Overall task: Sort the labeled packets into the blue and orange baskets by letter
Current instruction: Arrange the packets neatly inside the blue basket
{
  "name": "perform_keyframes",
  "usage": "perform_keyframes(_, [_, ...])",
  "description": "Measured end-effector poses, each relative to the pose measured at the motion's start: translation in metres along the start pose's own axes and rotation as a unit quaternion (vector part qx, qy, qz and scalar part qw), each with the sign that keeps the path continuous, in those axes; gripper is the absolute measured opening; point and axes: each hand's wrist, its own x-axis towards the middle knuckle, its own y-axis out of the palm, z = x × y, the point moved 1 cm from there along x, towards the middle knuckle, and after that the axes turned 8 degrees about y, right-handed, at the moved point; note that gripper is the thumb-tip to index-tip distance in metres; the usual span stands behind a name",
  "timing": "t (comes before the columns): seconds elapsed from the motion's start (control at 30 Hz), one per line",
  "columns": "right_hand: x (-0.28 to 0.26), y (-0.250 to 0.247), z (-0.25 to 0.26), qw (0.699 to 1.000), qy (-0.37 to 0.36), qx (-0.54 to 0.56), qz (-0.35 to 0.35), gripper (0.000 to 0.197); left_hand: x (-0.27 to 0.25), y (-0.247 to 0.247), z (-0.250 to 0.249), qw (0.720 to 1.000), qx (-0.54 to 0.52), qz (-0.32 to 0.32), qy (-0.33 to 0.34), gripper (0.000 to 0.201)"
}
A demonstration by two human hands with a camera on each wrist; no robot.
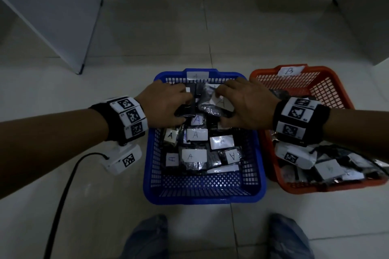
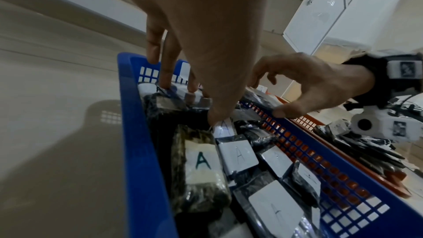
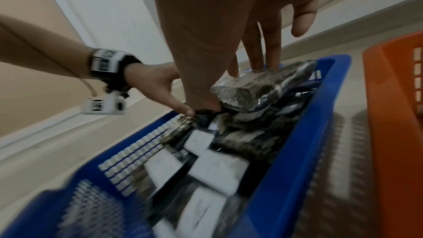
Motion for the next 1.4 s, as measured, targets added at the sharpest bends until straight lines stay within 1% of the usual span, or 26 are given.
perform_keyframes(0.07, [-0.012,-0.001,0.003,0.999,-0.023,0.023,-0.006,0.074,-0.002,0.0,-0.001,1.0,-0.003,-0.003,-0.001,0.046])
perform_keyframes(0.1, [-0.018,0.001,0.008,0.998,-0.049,0.045,0.009,0.071,-0.003,0.001,-0.001,1.0,-0.009,-0.005,-0.003,0.045])
perform_keyframes(0.17, [-0.031,0.009,0.02,0.986,-0.124,0.087,0.07,0.066,-0.004,0.003,0.0,1.0,-0.017,-0.006,-0.011,0.043])
perform_keyframes(0.23, [-0.039,0.02,0.033,0.972,-0.189,0.077,0.12,0.064,-0.004,0.003,0.0,1.0,-0.016,-0.004,-0.015,0.043])
perform_keyframes(0.27, [-0.04,0.025,0.036,0.968,-0.206,0.064,0.126,0.065,-0.003,0.002,-0.001,1.0,-0.018,-0.005,-0.018,0.044])
perform_keyframes(0.3, [-0.04,0.03,0.038,0.967,-0.211,0.06,0.129,0.066,-0.003,0.001,-0.002,0.999,-0.022,-0.007,-0.022,0.045])
perform_keyframes(0.4, [-0.039,0.034,0.039,0.967,-0.193,0.091,0.138,0.066,-0.004,-0.003,-0.004,0.999,-0.037,-0.022,-0.028,0.053])
perform_keyframes(0.57, [-0.041,0.038,0.038,0.969,-0.193,0.091,0.128,0.062,-0.005,-0.006,-0.004,0.999,-0.027,-0.024,-0.022,0.041])
perform_keyframes(0.67, [-0.036,0.035,0.035,0.964,-0.203,0.104,0.136,0.062,-0.005,-0.007,-0.005,0.996,-0.064,-0.035,-0.043,0.04])
perform_keyframes(0.73, [-0.031,0.026,0.029,0.959,-0.214,0.124,0.141,0.059,-0.002,-0.01,-0.006,0.992,-0.098,-0.056,-0.055,0.039])
perform_keyframes(0.8, [-0.023,0.013,0.021,0.957,-0.197,0.181,0.113,0.046,0.002,-0.016,-0.007,0.988,-0.119,-0.08,-0.052,0.037])
perform_keyframes(0.83, [-0.016,0.007,0.015,0.961,-0.173,0.203,0.078,0.036,0.002,-0.018,-0.008,0.987,-0.124,-0.089,-0.048,0.035])
perform_keyframes(0.87, [-0.005,0.003,0.008,0.967,-0.137,0.21,0.036,0.029,0.002,-0.019,-0.007,0.986,-0.127,-0.094,-0.046,0.035])
perform_keyframes(0.9, [0.007,0.0,0.0,0.975,-0.093,0.201,0.002,0.027,0.0,-0.019,-0.006,0.986,-0.129,-0.095,-0.044,0.035])
perform_keyframes(0.93, [0.02,-0.001,-0.008,0.982,-0.049,0.18,-0.017,0.03,-0.002,-0.018,-0.006,0.986,-0.131,-0.092,-0.042,0.037])
perform_keyframes(0.97, [0.032,-0.002,-0.014,0.988,-0.008,0.155,-0.011,0.038,-0.004,-0.017,-0.006,0.987,-0.132,-0.087,-0.041,0.039])
perform_keyframes(1.0, [0.042,-0.003,-0.019,0.991,0.024,0.131,0.013,0.048,-0.006,-0.014,-0.007,0.987,-0.134,-0.08,-0.04,0.04])
perform_keyframes(1.03, [0.05,-0.003,-0.022,0.992,0.041,0.114,0.039,0.057,-0.007,-0.012,-0.008,0.987,-0.139,-0.074,-0.039,0.039])
perform_keyframes(1.07, [0.056,-0.004,-0.024,0.993,0.043,0.097,0.054,0.062,-0.009,-0.009,-0.01,0.986,-0.145,-0.069,-0.04,0.037])
perform_keyframes(1.1, [0.059,-0.006,-0.023,0.995,0.037,0.078,0.057,0.061,-0.01,-0.008,-0.011,0.986,-0.148,-0.064,-0.041,0.035])
perform_keyframes(1.17, [0.061,-0.008,-0.02,0.997,0.022,0.041,0.057,0.049,-0.01,-0.007,-0.013,0.987,-0.143,-0.062,-0.039,0.034])
perform_keyframes(1.27, [0.054,-0.006,-0.014,0.999,0.0,0.017,0.051,0.036,-0.01,-0.009,-0.011,0.987,-0.132,-0.085,-0.023,0.036])
perform_keyframes(1.33, [0.047,-0.004,-0.014,1.0,-0.01,0.022,0.009,0.032,-0.01,-0.012,-0.009,0.987,-0.119,-0.103,-0.02,0.039])
perform_keyframes(1.4, [0.042,-0.01,-0.018,0.998,-0.002,0.037,-0.046,0.033,-0.009,-0.014,-0.01,0.987,-0.104,-0.117,-0.016,0.043])
